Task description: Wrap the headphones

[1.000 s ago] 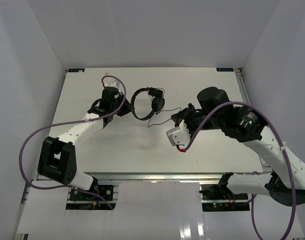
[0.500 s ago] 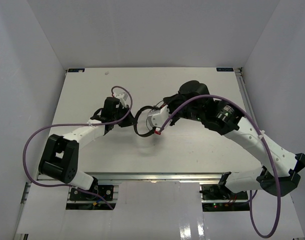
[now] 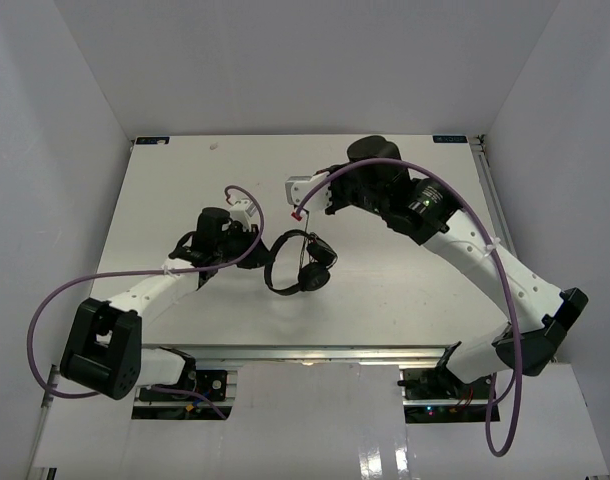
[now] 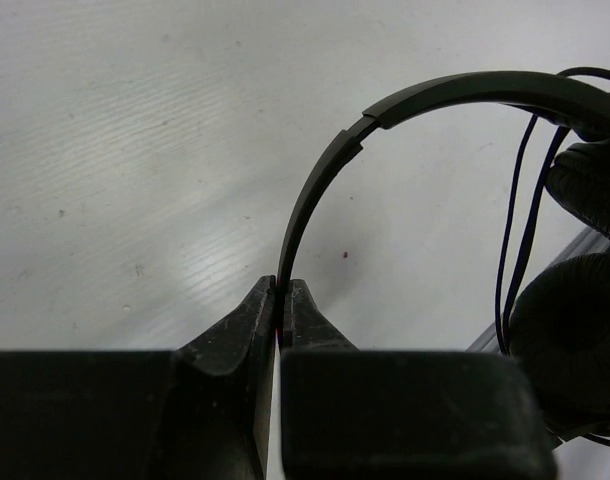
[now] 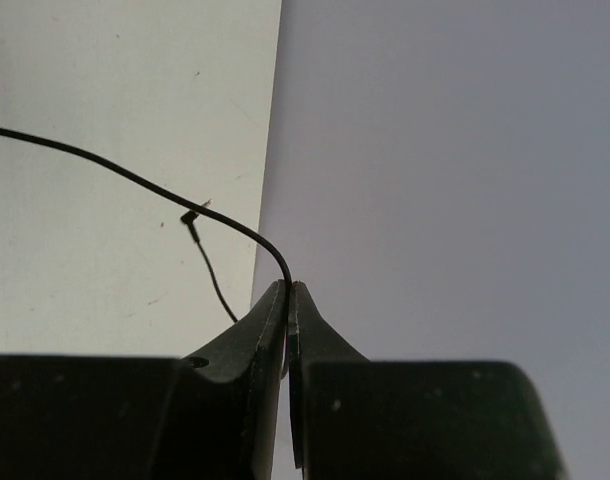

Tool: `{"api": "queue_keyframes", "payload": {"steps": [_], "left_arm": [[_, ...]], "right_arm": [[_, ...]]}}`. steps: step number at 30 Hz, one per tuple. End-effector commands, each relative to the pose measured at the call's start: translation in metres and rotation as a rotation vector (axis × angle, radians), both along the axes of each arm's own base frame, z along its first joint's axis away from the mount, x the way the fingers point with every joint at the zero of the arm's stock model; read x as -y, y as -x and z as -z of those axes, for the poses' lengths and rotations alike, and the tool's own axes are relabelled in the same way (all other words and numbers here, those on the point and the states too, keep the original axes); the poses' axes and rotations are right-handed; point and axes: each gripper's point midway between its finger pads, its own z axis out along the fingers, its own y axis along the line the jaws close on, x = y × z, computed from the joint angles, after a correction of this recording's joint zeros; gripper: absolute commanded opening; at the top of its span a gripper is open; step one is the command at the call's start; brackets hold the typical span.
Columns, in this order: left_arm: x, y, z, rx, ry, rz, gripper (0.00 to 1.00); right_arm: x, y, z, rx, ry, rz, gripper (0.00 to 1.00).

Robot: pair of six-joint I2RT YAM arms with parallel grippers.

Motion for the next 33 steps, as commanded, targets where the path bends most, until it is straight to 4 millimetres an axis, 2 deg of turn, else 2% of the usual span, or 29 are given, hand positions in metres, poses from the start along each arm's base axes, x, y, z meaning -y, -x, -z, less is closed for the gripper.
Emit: {"api": "queue_keyframes", "payload": {"steps": [1,4,9,19,24,29,33], "left_arm": [[0.018,0.014,-0.035,0.098,0.085,0.126,0.00],[0.023,0.022,-0.045,0.116,0.109,0.156,0.00],[0.022,0.029,-0.057,0.133,0.127,0.156,0.00],[0.025,0.041,-0.077,0.153,0.184,0.183,0.00],[0.032,0.050,-0.105,0.173,0.247,0.235,0.00],[0.035,0.058,-0.139,0.209,0.296,0.269,0.00],[0.036,0.056,-0.164,0.237,0.321,0.254,0.00]], "right_arm": [[0.008,-0.017,-0.031,0.000,-0.163,0.101,0.08],[0.023,-0.036,-0.029,-0.046,-0.222,0.184,0.08],[0.050,-0.054,-0.022,-0.127,-0.307,0.284,0.08],[0.084,-0.055,0.011,-0.271,-0.343,0.354,0.08],[0.082,-0.045,0.036,-0.362,-0.335,0.335,0.08],[0.076,-0.042,0.048,-0.442,-0.354,0.306,0.08],[0.067,-0.028,0.060,-0.554,-0.376,0.235,0.08]]}}
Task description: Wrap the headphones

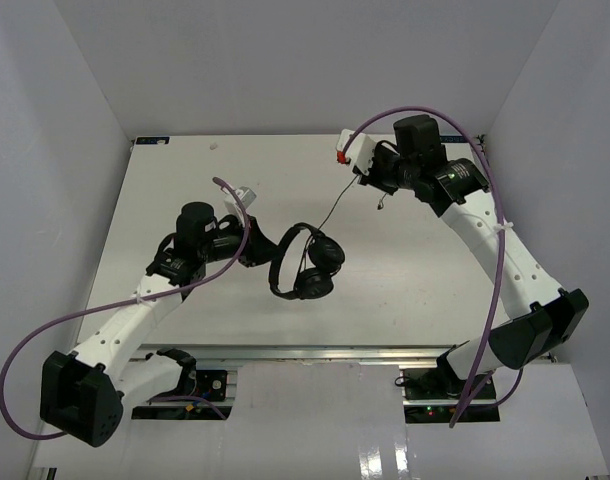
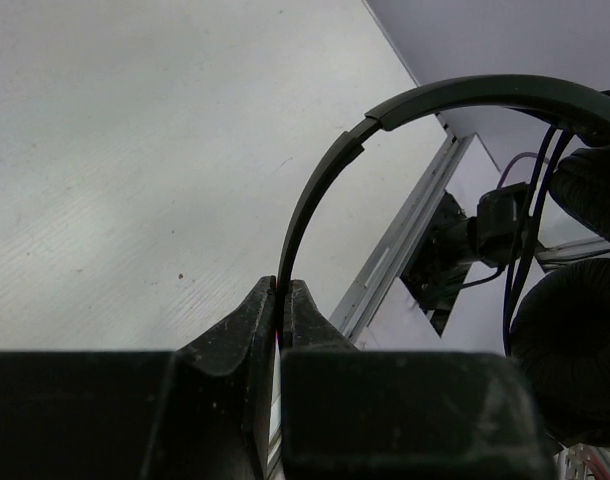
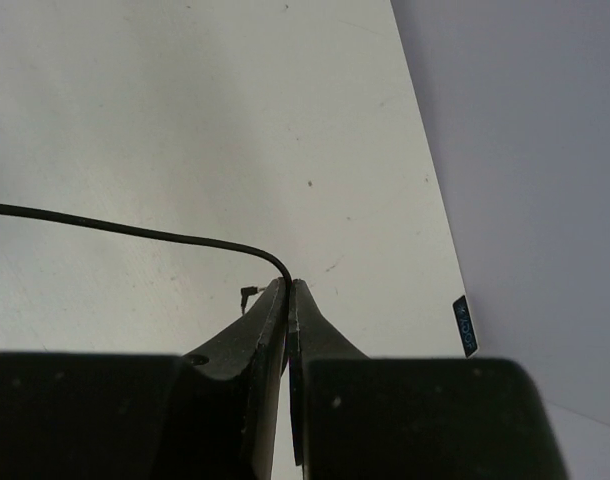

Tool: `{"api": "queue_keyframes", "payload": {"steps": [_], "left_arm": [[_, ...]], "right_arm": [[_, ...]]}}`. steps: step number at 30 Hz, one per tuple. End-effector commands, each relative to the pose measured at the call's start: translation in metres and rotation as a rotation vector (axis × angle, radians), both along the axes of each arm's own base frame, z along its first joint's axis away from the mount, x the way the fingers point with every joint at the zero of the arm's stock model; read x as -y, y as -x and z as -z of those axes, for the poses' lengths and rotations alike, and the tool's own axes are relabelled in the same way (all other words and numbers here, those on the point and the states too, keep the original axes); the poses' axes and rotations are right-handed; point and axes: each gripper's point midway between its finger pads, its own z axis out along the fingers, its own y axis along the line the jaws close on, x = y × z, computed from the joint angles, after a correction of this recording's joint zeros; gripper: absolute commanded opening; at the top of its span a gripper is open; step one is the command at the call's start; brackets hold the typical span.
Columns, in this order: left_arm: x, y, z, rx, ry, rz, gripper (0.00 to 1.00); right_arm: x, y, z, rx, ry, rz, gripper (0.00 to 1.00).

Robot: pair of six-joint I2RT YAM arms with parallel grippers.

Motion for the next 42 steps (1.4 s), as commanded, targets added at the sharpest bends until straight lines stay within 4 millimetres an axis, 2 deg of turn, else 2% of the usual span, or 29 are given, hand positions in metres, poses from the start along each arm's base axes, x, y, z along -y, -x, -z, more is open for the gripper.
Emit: {"api": "queue_keyframes", "payload": {"steps": [1,8,17,20,26,33,38,42], "left_arm": [[0.006,0.006,-0.061,0.085,0.093,0.033,0.00],[0.001,-0.009,-0.102,0.147,0.118,-0.059,0.00],[-0.002,-0.029,-0.135,0.147,0.195,-0.183,0.00],[-0.004,-0.037,-0.143,0.130,0.242,-0.240,0.00],[-0.009,-0.058,-0.156,0.050,0.374,-0.379,0.00],[-0.013,-0.079,-0.159,0.000,0.441,-0.478,0.00],[-0.020,-0.089,-0.154,-0.028,0.433,-0.548,0.00],[-0.029,-0.096,-0.141,-0.063,0.403,-0.628,0.00]], "right_arm": [[-0.013,0.023,0.004,-0.111,-0.114,-0.107,0.08],[-0.022,0.051,0.018,-0.235,-0.230,-0.223,0.08],[-0.044,0.094,0.003,-0.395,-0.462,-0.402,0.08],[-0.048,0.101,-0.005,-0.419,-0.523,-0.439,0.08],[-0.057,0.119,-0.008,-0.554,-0.682,-0.493,0.08],[-0.057,0.129,-0.005,-0.578,-0.747,-0.509,0.08],[-0.059,0.133,-0.003,-0.585,-0.783,-0.528,0.08],[-0.059,0.138,-0.003,-0.628,-0.821,-0.529,0.08]]}}
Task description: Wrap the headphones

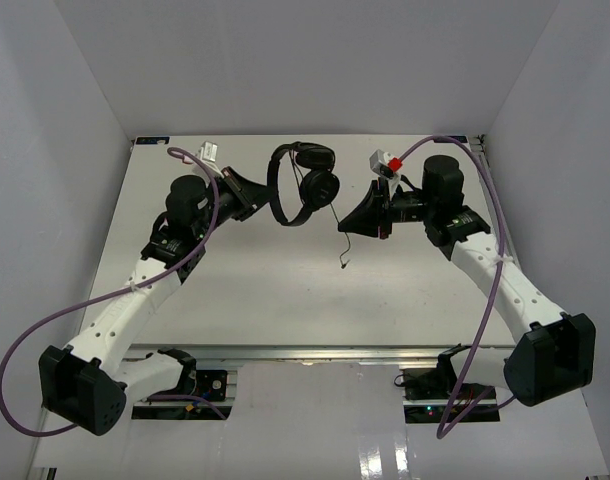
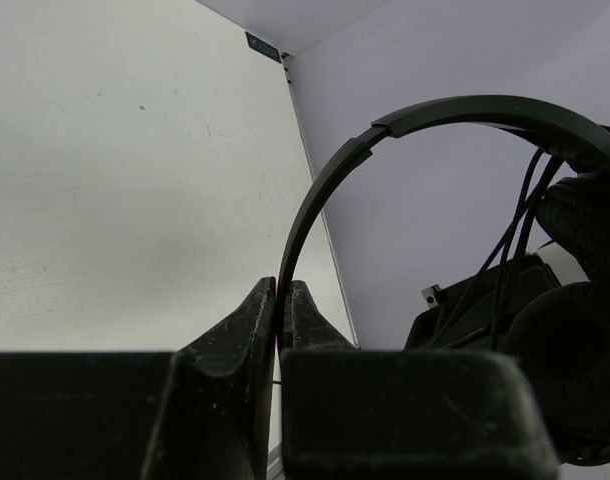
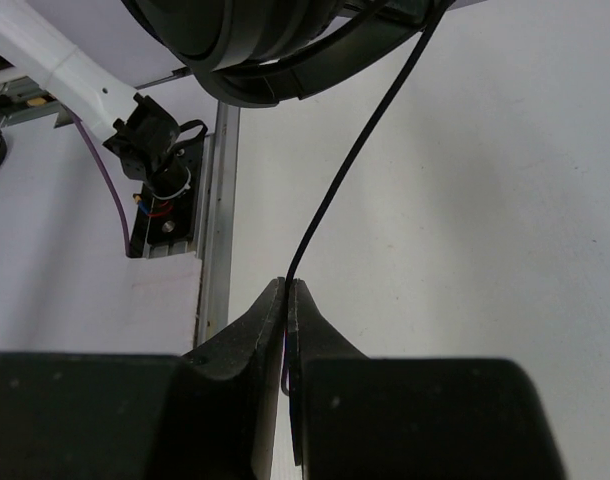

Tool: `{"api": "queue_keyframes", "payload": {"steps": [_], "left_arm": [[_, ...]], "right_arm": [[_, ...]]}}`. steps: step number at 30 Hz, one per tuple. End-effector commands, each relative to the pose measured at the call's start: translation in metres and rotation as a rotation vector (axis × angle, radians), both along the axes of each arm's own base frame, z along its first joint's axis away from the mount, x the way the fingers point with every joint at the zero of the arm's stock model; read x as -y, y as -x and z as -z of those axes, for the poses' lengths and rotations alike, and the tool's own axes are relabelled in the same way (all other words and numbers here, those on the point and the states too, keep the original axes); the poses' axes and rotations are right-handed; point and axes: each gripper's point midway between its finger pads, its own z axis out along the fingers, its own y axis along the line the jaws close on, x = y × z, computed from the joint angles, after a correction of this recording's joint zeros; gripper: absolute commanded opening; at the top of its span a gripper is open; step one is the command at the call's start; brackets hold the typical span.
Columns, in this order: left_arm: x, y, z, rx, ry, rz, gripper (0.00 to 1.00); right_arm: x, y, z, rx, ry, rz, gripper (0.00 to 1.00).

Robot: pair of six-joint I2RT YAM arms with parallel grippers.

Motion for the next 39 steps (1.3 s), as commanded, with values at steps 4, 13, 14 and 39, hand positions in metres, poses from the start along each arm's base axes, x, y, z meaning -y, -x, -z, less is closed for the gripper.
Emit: {"api": "queue_keyframes", "payload": {"steps": [4,13,14,39], "left_arm": [[-0.020,-0.016,-0.020,0.001,0.050,-0.159,0.00],[-0.023,-0.028,0.009,-0.016,-0.041,-0.184,0.00],[-0.023,-0.029,0.013,-0.018,-0.053,-0.184,0.00],[-0.020,-0.068,0.126,-0.159,-0.271,-0.199,0.00]], "right_arm": [[-0.001,0.013,-0.013,-0.047,-0.089,-0.040,0.08],[-0.006,0.008,0.007,-0.175,-0.138,-0.022,0.08],[-0.007,0.007,0.010,-0.183,-0.139,-0.021,0.08],[-0.032,-0.002,0.093,-0.391,-0.078,-0.077,0.08]]}}
